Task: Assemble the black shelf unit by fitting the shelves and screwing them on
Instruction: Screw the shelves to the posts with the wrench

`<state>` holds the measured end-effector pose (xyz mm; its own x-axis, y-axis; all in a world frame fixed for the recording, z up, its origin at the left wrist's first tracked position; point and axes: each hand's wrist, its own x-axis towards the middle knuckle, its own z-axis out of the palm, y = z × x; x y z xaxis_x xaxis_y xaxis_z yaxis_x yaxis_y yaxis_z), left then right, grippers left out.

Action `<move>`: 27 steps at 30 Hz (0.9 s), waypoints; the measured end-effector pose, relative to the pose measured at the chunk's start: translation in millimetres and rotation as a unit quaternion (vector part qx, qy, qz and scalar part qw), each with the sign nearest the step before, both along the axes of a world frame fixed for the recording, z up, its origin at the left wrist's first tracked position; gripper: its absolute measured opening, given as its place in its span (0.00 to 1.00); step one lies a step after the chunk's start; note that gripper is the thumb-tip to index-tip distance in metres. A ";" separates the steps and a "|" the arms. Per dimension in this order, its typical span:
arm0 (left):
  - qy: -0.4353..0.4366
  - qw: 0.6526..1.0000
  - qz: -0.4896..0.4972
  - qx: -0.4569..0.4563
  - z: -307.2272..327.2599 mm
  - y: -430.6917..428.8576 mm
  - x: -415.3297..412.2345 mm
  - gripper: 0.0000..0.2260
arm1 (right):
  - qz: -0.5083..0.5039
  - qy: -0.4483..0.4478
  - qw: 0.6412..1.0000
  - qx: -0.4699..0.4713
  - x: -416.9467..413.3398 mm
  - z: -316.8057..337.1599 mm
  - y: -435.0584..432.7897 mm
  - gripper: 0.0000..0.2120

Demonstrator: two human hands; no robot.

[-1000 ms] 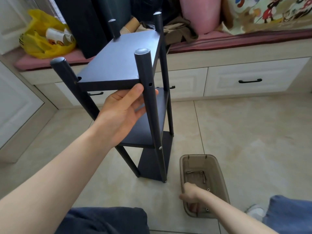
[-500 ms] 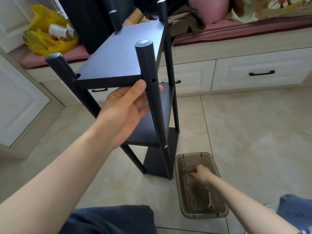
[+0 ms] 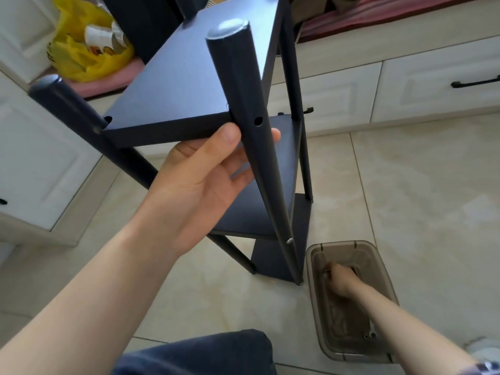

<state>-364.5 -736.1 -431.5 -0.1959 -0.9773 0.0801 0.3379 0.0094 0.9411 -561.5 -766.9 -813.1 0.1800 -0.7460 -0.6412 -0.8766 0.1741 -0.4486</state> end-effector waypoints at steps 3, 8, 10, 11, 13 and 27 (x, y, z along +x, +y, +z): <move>0.010 1.000 -0.006 0.003 -1.9 -0.8 1.2 0.13 | 0.023 0.015 1.000 -0.002 0.8 -10.7 4.6 0.14; 0.014 1.000 -0.010 0.000 -1.9 -4.3 2.8 0.13 | 0.101 0.092 0.989 -0.054 2.9 -18.1 8.9 0.18; 0.014 1.000 -0.012 0.000 -2.3 -4.9 3.1 0.13 | 0.131 0.116 0.982 -0.064 3.7 -16.3 11.1 0.20; 0.012 1.000 -0.013 -0.002 -2.6 -5.0 3.5 0.13 | 0.142 0.122 0.980 -0.072 3.6 -15.1 12.1 0.20; 0.007 1.000 -0.016 -0.005 -3.1 -5.4 4.0 0.13 | 0.150 0.125 0.976 -0.092 1.5 -13.3 13.7 0.20; -0.033 0.999 0.006 -0.031 1.5 -3.7 -1.9 0.07 | 0.144 0.074 0.973 -0.167 1.3 73.9 -3.2 0.13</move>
